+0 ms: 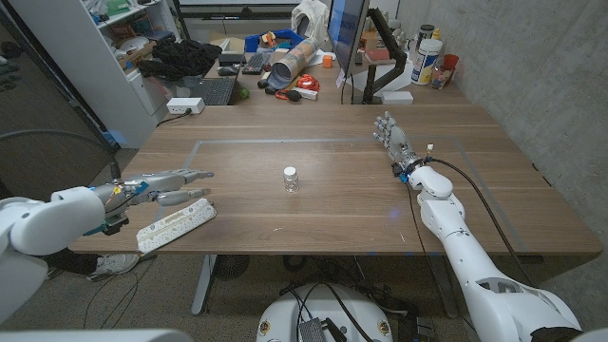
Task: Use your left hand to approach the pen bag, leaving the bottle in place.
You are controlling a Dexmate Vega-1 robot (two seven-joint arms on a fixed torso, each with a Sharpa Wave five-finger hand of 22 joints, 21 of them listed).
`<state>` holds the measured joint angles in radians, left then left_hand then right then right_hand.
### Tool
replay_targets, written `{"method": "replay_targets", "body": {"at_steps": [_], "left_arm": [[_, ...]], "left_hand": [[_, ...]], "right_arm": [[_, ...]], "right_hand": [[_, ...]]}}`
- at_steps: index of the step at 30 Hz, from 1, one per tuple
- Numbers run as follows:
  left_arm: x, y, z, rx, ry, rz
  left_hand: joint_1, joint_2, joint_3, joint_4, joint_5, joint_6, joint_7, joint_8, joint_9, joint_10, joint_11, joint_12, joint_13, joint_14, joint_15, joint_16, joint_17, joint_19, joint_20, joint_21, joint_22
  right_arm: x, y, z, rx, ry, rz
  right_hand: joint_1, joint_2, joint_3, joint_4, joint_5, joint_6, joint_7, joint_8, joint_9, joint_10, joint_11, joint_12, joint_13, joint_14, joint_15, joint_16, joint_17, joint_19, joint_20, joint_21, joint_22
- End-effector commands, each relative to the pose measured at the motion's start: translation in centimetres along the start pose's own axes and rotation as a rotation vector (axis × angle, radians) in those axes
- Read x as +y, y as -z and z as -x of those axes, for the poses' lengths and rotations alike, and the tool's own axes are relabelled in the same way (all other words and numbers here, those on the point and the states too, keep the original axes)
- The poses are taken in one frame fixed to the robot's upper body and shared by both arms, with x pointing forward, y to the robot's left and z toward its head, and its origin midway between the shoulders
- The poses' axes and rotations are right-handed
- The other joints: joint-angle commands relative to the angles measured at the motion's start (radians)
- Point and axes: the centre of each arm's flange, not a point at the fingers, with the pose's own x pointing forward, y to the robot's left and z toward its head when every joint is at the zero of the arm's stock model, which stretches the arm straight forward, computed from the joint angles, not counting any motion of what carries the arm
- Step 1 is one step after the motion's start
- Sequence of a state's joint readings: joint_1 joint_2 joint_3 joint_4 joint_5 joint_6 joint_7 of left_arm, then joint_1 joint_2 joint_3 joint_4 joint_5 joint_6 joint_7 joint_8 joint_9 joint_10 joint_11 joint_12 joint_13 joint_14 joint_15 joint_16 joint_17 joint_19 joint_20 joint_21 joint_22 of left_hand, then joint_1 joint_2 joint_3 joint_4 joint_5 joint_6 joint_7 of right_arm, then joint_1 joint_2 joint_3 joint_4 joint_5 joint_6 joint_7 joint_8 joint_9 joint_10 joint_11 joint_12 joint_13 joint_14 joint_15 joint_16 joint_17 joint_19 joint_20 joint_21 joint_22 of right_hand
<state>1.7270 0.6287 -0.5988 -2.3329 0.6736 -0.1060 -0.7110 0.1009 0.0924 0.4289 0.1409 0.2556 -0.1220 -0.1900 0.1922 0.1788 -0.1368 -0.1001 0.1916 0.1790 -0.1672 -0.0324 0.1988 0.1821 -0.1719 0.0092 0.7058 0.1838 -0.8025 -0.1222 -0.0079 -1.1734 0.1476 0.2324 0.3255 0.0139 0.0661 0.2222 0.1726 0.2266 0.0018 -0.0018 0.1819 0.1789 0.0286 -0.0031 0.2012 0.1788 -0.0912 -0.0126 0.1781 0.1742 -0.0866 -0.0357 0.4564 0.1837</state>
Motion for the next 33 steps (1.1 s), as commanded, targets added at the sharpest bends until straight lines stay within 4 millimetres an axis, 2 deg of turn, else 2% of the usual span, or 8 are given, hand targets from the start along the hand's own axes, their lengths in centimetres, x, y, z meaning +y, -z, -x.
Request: {"method": "replay_targets", "body": {"at_steps": [1,13,22,33], "left_arm": [[-0.4,0.9,0.4,0.042,0.019,-0.037],[-1.2,1.7,0.3,0.080,0.033,-0.091],[-1.8,2.8,0.2,0.104,0.036,-0.067],[-2.4,3.1,0.0,0.115,0.048,-0.052]], "left_hand": [[0.000,0.013,0.007,-0.002,0.007,-0.002,-0.009,-0.003,0.006,-0.011,-0.003,-0.002,0.003,-0.063,-0.008,-0.006,0.003,-0.167,0.008,-0.004,0.005],[0.006,0.025,0.013,-0.001,0.010,-0.011,-0.014,-0.005,0.006,-0.018,-0.002,-0.004,0.003,-0.073,-0.009,-0.008,0.003,-0.177,0.007,-0.010,0.006],[0.009,0.030,0.017,0.000,0.011,-0.030,-0.021,-0.010,0.006,-0.038,-0.008,-0.009,0.003,-0.082,-0.009,-0.010,0.004,-0.183,0.007,-0.014,0.007],[0.008,0.028,0.016,0.002,0.010,-0.043,-0.024,-0.013,0.007,-0.044,-0.007,-0.009,0.004,-0.088,-0.009,-0.010,0.005,-0.186,0.007,-0.016,0.007]], "right_arm": [[0.4,0.0,-0.3,0.004,-0.003,0.004],[0.7,0.0,-0.5,0.006,-0.006,0.009],[0.9,0.0,-0.7,0.006,-0.007,0.013],[0.9,0.0,-0.9,0.009,-0.010,0.013]], "right_hand": [[-0.001,0.071,-0.003,-0.002,0.004,0.000,-0.001,0.006,0.003,0.005,0.005,0.002,0.003,0.002,-0.001,0.006,0.003,0.006,-0.024,-0.002,0.002],[-0.001,0.071,-0.004,-0.002,0.004,0.001,0.000,0.006,0.003,0.006,0.004,0.003,0.003,0.002,-0.002,0.006,0.003,0.007,-0.024,-0.004,0.002],[-0.001,0.071,-0.004,-0.002,0.004,0.001,-0.001,0.006,0.003,0.006,0.005,0.003,0.003,0.002,-0.001,0.006,0.003,0.008,-0.023,-0.006,0.002],[-0.001,0.071,-0.005,-0.002,0.004,0.000,-0.001,0.006,0.003,0.005,0.005,0.003,0.003,0.002,-0.001,0.006,0.003,0.008,-0.023,-0.008,0.002]]}}
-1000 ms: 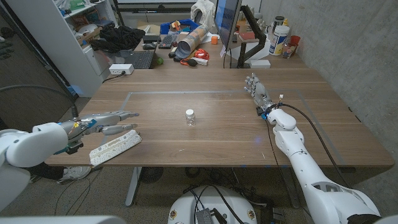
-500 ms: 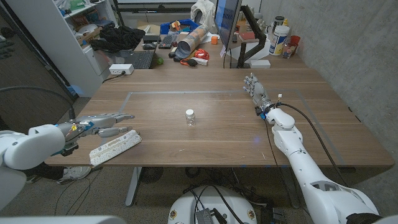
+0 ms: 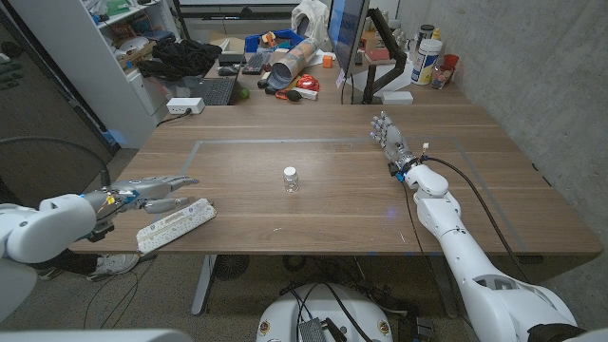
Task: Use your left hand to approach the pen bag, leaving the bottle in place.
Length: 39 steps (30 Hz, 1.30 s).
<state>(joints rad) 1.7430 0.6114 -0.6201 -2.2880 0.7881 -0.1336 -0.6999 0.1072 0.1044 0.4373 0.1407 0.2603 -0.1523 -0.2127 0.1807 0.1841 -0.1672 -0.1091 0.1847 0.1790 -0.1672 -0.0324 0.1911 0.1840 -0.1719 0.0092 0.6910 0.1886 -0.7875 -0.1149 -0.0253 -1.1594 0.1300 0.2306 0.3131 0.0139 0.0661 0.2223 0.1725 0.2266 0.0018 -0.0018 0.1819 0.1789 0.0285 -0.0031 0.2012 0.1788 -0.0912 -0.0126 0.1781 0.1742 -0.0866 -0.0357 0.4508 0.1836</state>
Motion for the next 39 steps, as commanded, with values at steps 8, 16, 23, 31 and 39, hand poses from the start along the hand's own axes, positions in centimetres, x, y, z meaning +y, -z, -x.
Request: {"method": "replay_targets", "body": {"at_steps": [8,16,23,31,39], "left_arm": [[-1.1,0.6,-0.3,0.022,0.024,0.020],[-1.6,0.7,-0.5,0.029,0.039,0.031],[-1.9,0.9,-0.4,0.046,0.054,0.028],[-2.2,1.0,-0.3,0.060,0.056,0.023],[-2.6,1.1,-0.5,0.066,0.055,0.022]], "left_hand": [[-0.002,0.013,0.004,0.006,0.004,-0.022,-0.007,-0.002,0.002,-0.024,-0.002,-0.003,0.004,-0.092,-0.007,-0.001,0.004,-0.189,0.008,-0.003,0.003],[-0.005,0.010,0.001,0.008,0.003,-0.022,-0.007,0.000,0.003,-0.022,0.000,-0.001,0.004,-0.092,-0.007,0.000,0.004,-0.190,0.009,-0.004,0.004],[-0.007,0.009,0.000,0.009,0.003,-0.023,-0.007,0.001,0.003,-0.020,0.000,0.001,0.004,-0.093,-0.008,0.001,0.005,-0.192,0.008,-0.005,0.004],[-0.008,0.009,-0.001,0.011,0.003,-0.023,-0.007,0.003,0.003,-0.021,0.001,0.001,0.004,-0.093,-0.008,0.002,0.005,-0.193,0.008,-0.005,0.004],[-0.010,0.011,-0.001,0.013,0.003,-0.028,-0.006,0.004,0.003,-0.038,-0.006,-0.003,0.004,-0.103,-0.008,0.000,0.005,-0.208,0.008,-0.012,0.005]], "right_arm": [[0.0,0.1,0.1,0.005,0.000,0.002],[-0.1,0.1,0.2,0.005,-0.001,0.004],[-0.3,0.1,0.4,0.007,0.001,0.005],[-0.4,0.2,0.5,0.009,0.002,0.003],[-0.5,0.2,0.7,0.009,0.004,0.005]], "right_hand": [[-0.001,0.071,-0.005,-0.002,0.004,0.000,0.000,0.006,0.003,0.004,0.005,0.002,0.003,0.002,-0.001,0.006,0.003,0.009,-0.024,-0.004,0.003],[-0.001,0.071,-0.005,-0.002,0.004,-0.001,-0.001,0.006,0.003,0.004,0.005,0.002,0.003,0.002,-0.001,0.006,0.003,0.009,-0.024,-0.005,0.003],[-0.001,0.071,-0.006,-0.002,0.004,-0.001,-0.002,0.006,0.003,0.004,0.005,0.002,0.003,0.001,-0.002,0.006,0.003,0.010,-0.024,-0.007,0.003],[0.000,0.072,-0.006,-0.002,0.004,0.000,-0.001,0.006,0.003,0.004,0.005,0.002,0.003,0.002,0.000,0.006,0.003,0.010,-0.024,-0.008,0.003],[0.000,0.072,-0.006,-0.002,0.005,0.000,-0.001,0.006,0.003,0.004,0.005,0.002,0.003,0.001,-0.001,0.006,0.003,0.011,-0.023,-0.010,0.003]]}}
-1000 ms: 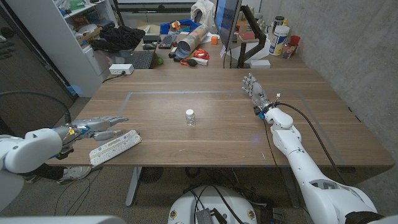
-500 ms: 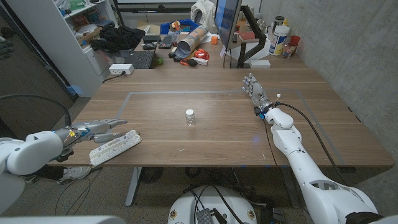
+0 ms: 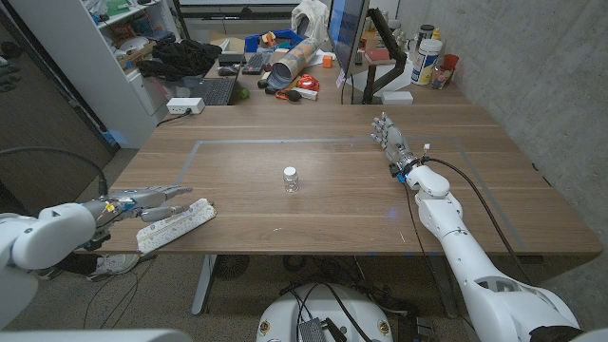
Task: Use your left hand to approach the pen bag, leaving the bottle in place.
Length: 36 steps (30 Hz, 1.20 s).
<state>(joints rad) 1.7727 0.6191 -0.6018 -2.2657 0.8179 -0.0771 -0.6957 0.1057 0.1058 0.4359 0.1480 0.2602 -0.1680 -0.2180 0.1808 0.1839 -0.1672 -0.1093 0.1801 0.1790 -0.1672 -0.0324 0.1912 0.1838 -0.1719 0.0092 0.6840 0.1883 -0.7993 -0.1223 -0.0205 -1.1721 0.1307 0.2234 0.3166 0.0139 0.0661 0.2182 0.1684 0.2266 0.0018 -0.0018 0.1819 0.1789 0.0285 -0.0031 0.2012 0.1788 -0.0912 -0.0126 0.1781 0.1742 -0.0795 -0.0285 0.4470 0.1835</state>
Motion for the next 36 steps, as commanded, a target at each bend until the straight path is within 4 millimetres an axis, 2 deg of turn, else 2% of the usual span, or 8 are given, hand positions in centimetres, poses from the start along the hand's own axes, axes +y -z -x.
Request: {"method": "replay_targets", "body": {"at_steps": [1,36], "left_arm": [[-0.5,0.3,-0.3,0.015,0.002,0.004],[-1.6,1.1,-1.7,0.020,0.018,0.026]], "left_hand": [[-0.008,0.010,0.000,0.006,0.003,-0.013,-0.001,0.003,0.003,-0.038,-0.006,0.002,0.004,-0.104,-0.007,0.000,0.005,-0.208,0.007,-0.005,0.005],[-0.011,0.015,0.000,0.009,0.003,-0.018,0.000,0.007,0.004,-0.041,-0.002,0.007,0.005,-0.109,-0.007,0.003,0.006,-0.209,0.007,-0.008,0.007]], "right_arm": [[-0.2,0.0,0.3,0.002,0.004,0.000],[0.0,0.2,0.1,0.012,0.009,0.005]], "right_hand": [[0.000,0.072,-0.002,0.002,0.005,0.000,-0.001,0.006,0.003,0.004,0.005,0.002,0.003,0.001,-0.001,0.006,0.003,0.003,-0.031,-0.006,0.003],[0.000,0.072,-0.004,0.002,0.005,-0.002,0.000,0.006,0.003,0.003,0.005,0.003,0.003,0.001,-0.001,0.006,0.003,0.006,-0.030,-0.013,0.003]]}}
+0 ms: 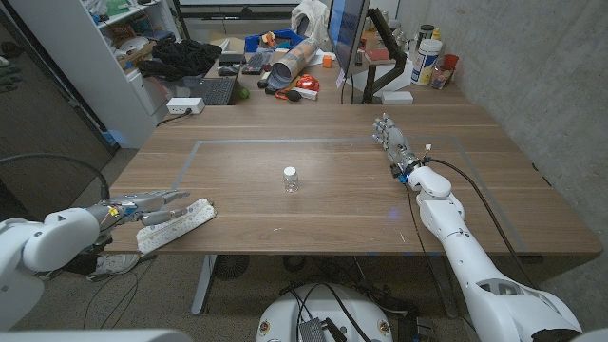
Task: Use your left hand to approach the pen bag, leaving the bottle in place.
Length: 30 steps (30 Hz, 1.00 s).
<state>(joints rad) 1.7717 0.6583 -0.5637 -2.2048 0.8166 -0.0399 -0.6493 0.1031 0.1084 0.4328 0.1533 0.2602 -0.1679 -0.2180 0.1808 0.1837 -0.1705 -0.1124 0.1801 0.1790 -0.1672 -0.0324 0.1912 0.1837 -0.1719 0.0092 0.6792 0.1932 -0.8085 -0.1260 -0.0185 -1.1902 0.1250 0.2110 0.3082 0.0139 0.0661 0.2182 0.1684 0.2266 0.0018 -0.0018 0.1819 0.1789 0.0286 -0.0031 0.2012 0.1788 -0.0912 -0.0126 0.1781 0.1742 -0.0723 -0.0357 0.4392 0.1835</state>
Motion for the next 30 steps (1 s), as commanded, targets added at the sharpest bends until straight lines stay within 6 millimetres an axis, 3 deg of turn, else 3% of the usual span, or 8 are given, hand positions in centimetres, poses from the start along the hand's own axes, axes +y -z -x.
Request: {"method": "replay_targets", "body": {"at_steps": [1,30], "left_arm": [[-0.20,0.25,-0.36,0.000,0.003,0.006],[-1.01,0.20,-0.95,-0.012,0.022,0.024]], "left_hand": [[-0.008,0.012,0.004,0.003,0.003,-0.019,0.000,0.007,0.004,-0.037,0.000,0.008,0.005,-0.110,-0.007,0.003,0.006,-0.209,0.007,-0.003,0.002],[-0.009,0.013,0.003,0.004,0.003,-0.018,0.000,0.009,0.004,-0.038,0.003,0.009,0.005,-0.110,-0.006,0.006,0.006,-0.210,0.008,-0.005,0.003]], "right_arm": [[0.20,0.23,-0.17,0.006,0.002,-0.001],[0.87,1.01,-0.65,0.018,-0.002,-0.015]], "right_hand": [[0.000,0.072,-0.004,0.002,0.005,-0.002,-0.001,0.006,0.003,0.003,0.006,0.002,0.003,0.001,0.000,0.006,0.003,-0.001,-0.023,-0.005,0.003],[-0.001,0.072,-0.006,0.002,0.005,-0.002,-0.003,0.006,0.003,0.003,0.005,0.003,0.003,0.001,0.001,0.006,0.003,0.000,-0.023,-0.012,0.004]]}}
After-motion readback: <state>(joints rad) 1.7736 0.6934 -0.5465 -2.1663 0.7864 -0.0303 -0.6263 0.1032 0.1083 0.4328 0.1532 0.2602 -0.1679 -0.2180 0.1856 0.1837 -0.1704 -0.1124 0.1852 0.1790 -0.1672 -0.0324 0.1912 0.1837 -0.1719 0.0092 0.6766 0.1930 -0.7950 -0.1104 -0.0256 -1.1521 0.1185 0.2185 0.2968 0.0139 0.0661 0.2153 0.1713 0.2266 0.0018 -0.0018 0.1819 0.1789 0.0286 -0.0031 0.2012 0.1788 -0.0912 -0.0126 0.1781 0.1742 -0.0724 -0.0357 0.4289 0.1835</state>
